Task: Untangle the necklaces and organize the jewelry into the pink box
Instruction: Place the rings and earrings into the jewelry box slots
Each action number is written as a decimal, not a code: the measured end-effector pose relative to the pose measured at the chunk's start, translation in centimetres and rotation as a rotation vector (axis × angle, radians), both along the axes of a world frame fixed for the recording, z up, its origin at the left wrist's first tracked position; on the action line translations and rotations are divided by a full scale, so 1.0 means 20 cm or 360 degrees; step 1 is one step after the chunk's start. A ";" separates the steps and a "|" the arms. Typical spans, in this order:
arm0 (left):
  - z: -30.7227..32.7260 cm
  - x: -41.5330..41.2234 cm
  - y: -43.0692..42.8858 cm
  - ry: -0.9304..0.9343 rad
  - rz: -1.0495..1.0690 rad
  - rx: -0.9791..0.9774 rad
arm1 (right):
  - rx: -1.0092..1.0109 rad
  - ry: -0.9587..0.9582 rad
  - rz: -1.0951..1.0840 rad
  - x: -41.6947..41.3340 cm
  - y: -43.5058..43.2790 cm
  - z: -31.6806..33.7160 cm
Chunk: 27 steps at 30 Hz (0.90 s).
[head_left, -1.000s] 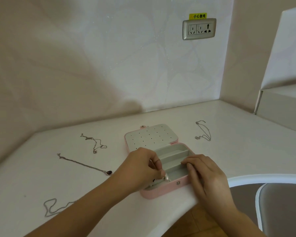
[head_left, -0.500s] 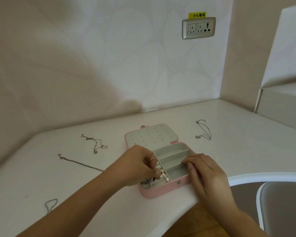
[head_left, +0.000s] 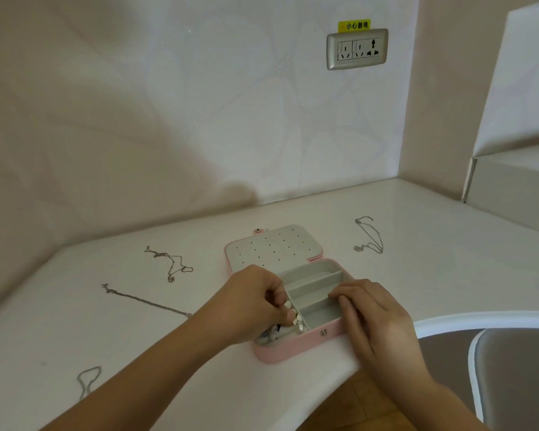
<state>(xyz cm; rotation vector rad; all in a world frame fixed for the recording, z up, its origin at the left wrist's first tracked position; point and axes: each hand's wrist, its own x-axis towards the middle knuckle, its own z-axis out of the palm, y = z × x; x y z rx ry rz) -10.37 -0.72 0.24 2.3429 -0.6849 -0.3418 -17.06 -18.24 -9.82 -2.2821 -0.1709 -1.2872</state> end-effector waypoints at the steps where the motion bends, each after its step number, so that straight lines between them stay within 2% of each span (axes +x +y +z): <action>1: 0.00 0.00 0.00 -0.0025 0.0007 0.0019 | -0.0001 0.0004 0.0000 0.00 0.00 0.00; 12: 0.01 -0.02 -0.04 -0.0444 -0.0009 0.0322 | -0.0017 0.0005 0.0002 -0.01 0.00 0.01; 21: 0.03 -0.01 0.01 -0.0376 0.0042 0.0179 | -0.0009 0.0076 0.0023 -0.02 0.00 0.03; 24: 0.04 0.00 0.07 -0.0394 0.0145 0.0105 | -0.0006 0.0148 0.0223 -0.06 -0.01 0.06; 27: 0.00 0.01 0.16 -0.0383 0.0226 0.0066 | -0.0199 0.0324 0.0433 -0.09 0.00 0.06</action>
